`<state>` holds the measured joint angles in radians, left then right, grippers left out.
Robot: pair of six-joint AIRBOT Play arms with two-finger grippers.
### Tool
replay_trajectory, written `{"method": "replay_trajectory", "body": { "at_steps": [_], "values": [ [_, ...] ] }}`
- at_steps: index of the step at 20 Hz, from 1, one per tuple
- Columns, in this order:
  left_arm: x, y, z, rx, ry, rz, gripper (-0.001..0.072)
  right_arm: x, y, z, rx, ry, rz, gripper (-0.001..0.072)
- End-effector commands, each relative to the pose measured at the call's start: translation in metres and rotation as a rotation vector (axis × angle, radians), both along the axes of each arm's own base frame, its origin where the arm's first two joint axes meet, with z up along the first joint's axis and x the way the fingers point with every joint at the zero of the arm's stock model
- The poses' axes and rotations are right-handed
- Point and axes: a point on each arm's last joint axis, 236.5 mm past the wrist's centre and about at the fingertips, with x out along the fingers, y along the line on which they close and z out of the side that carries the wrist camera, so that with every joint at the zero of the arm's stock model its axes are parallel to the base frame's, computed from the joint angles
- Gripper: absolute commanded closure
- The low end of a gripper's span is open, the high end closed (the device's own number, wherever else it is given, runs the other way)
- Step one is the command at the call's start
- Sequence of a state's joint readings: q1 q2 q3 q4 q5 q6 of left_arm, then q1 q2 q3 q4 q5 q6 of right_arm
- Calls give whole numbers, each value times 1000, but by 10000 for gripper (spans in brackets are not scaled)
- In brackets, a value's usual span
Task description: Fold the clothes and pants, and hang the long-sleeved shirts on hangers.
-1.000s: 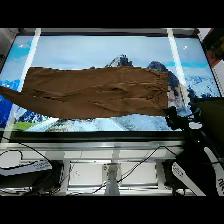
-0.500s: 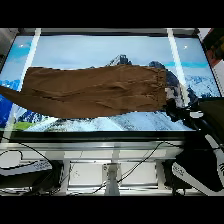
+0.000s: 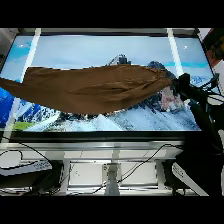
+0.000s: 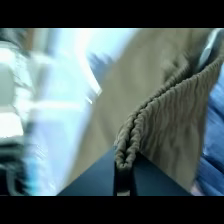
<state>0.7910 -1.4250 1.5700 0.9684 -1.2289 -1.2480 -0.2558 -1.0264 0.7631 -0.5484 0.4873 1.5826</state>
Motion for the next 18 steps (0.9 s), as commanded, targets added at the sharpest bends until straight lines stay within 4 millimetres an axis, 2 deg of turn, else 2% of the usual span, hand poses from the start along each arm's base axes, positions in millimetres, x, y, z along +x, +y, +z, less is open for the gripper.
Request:
{"method": "replay_trajectory", "body": {
  "at_steps": [1,4,8,11,13,16,18],
  "values": [
    [9,11,9,29,-54,38,686,20,-21,52,29,-138,-108,689],
    [16,18,14,55,-86,62,686,27,-27,66,67,-186,-170,689],
    [38,14,18,88,-134,63,686,49,-20,66,44,-221,-226,689],
    [60,-1,-4,70,-117,27,686,83,-6,64,29,-233,-229,690],
    [72,-5,-20,58,-106,18,687,109,-5,61,18,-240,-241,689],
    [81,7,-35,39,-109,73,687,143,-15,51,14,-243,-280,689],
    [86,19,-34,60,-135,107,687,162,-23,47,16,-251,-313,689]
  ]
}}
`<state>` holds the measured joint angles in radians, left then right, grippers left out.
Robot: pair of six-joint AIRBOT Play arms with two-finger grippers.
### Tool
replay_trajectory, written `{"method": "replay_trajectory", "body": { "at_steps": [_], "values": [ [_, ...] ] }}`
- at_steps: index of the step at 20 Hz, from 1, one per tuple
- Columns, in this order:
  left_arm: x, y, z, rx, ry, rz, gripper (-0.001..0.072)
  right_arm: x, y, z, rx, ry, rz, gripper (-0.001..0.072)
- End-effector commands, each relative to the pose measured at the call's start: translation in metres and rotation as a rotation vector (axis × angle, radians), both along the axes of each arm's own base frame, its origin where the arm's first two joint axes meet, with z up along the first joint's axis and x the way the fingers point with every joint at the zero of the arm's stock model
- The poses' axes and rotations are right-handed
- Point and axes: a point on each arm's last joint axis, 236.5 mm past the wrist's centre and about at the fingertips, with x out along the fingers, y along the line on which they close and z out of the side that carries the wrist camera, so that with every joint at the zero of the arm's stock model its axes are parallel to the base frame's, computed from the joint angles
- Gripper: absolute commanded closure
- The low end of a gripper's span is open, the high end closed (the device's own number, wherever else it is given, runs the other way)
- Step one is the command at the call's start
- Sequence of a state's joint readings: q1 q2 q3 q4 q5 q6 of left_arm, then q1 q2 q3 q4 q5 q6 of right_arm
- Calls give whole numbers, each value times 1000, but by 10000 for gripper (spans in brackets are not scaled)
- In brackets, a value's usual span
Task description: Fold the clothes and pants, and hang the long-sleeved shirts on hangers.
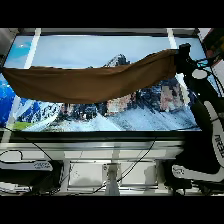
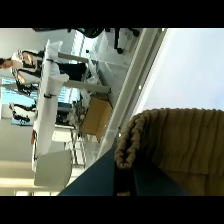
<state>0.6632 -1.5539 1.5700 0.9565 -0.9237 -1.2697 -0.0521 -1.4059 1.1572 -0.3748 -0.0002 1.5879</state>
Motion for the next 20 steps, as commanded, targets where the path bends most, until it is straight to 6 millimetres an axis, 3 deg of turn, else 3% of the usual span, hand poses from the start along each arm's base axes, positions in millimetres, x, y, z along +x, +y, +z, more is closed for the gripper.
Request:
{"method": "replay_trajectory", "body": {
  "at_steps": [1,3,7,13,20],
  "values": [
    [13,19,-3,26,-45,65,687,36,-12,-10,-5,-16,-57,689],
    [21,24,-7,38,-62,82,687,51,-9,-21,-3,-6,-50,690],
    [41,11,-42,20,-32,61,686,74,-4,-47,-5,15,-49,689],
    [70,6,-63,54,-69,82,686,92,-17,-68,2,15,-106,689],
    [85,22,-37,84,-190,169,686,118,-20,-48,-17,-66,-138,689]
  ]
}}
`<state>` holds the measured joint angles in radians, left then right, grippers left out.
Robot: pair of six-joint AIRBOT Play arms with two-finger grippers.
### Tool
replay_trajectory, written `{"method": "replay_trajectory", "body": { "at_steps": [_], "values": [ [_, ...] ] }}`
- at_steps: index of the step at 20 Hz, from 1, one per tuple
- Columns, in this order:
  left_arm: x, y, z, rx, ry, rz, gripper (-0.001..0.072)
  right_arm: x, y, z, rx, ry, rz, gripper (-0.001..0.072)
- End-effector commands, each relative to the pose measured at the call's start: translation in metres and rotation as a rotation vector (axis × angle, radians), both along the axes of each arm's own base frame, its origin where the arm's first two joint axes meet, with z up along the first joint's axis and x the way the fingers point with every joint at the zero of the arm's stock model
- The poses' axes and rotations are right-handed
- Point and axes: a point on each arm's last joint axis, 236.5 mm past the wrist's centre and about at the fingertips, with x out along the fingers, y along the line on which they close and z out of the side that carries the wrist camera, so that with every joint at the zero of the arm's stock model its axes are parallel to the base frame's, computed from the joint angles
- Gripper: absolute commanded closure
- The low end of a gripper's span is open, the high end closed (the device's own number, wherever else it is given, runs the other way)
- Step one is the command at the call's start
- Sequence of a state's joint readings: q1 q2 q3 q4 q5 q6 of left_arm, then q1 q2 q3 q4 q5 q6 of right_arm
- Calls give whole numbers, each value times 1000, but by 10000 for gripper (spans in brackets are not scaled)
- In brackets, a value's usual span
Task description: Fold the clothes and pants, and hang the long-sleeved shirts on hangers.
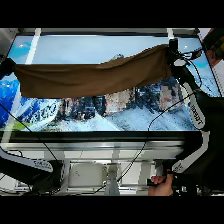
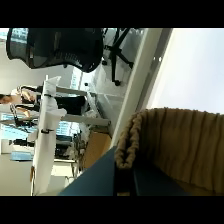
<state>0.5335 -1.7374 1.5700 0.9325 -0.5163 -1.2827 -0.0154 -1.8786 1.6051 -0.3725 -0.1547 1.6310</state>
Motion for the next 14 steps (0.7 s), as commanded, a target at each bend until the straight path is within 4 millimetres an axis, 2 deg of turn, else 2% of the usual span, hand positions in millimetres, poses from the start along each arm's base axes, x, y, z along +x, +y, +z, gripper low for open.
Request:
{"method": "replay_trajectory", "body": {
  "at_steps": [1,6,10,14],
  "values": [
    [8,14,14,25,-76,64,686,7,-10,9,-48,-35,-42,689],
    [17,11,-10,18,-57,66,686,8,-2,11,-150,-36,-35,689],
    [26,8,-20,33,-66,75,685,12,8,-16,-179,-2,-26,689],
    [34,11,-18,67,-105,104,685,13,8,-45,-182,32,-42,689]
  ]
}}
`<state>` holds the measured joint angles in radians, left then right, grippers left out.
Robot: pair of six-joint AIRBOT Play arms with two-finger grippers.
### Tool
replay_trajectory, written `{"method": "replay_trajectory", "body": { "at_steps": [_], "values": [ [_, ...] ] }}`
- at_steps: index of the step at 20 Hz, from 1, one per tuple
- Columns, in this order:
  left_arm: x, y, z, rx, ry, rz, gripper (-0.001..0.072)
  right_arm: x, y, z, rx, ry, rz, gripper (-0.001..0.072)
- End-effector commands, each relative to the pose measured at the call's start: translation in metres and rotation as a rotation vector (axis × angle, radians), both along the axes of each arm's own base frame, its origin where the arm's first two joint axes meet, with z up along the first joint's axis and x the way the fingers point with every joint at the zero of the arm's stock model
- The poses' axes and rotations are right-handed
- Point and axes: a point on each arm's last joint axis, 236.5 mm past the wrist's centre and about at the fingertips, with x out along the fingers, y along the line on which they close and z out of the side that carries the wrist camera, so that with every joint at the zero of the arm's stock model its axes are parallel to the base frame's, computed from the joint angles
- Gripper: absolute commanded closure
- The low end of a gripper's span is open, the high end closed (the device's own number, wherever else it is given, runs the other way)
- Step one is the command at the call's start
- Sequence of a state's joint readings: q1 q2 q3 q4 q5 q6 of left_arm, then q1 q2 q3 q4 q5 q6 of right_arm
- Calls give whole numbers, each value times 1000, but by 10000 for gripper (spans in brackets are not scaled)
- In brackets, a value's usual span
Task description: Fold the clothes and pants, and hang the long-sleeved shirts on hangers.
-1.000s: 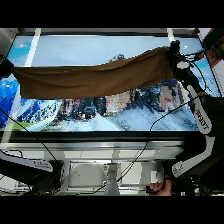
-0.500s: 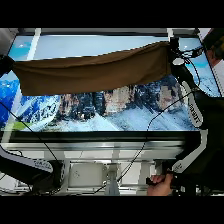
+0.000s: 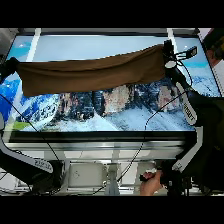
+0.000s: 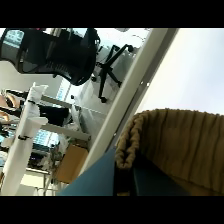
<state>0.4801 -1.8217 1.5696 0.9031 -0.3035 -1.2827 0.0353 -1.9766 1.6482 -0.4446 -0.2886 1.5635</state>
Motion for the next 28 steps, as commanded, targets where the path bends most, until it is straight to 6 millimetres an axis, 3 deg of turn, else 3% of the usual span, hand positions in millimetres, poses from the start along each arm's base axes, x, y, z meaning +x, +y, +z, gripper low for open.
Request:
{"method": "replay_trajectory", "body": {
  "at_steps": [1,4,5,6,7,11,16,18,20,23,26,28],
  "values": [
    [6,6,3,33,-35,32,685,1,0,-19,-22,19,-14,690],
    [7,5,-4,30,-28,32,676,1,0,-17,-24,13,-24,678],
    [7,5,-6,28,-25,32,629,1,1,-18,-24,15,-21,585],
    [8,5,-7,28,-22,31,356,1,1,-17,-24,14,-21,367],
    [8,5,-8,26,-21,31,23,1,1,-18,-23,16,-18,202],
    [4,4,0,20,-19,19,0,2,14,-16,-5,31,35,186],
    [-15,12,66,113,-58,0,0,0,24,11,-36,15,90,186],
    [-37,9,70,177,53,-73,2,-2,39,20,-75,40,186,187],
    [-68,4,54,137,197,-130,4,-7,55,25,-130,76,309,186],
    [-113,6,18,-99,347,-91,3,-25,63,32,-154,141,475,187],
    [-154,18,-21,-298,466,-20,0,-47,51,41,-141,194,581,187],
    [-169,20,-47,-372,530,-26,-6,-63,36,49,-135,223,624,187]
  ]
}}
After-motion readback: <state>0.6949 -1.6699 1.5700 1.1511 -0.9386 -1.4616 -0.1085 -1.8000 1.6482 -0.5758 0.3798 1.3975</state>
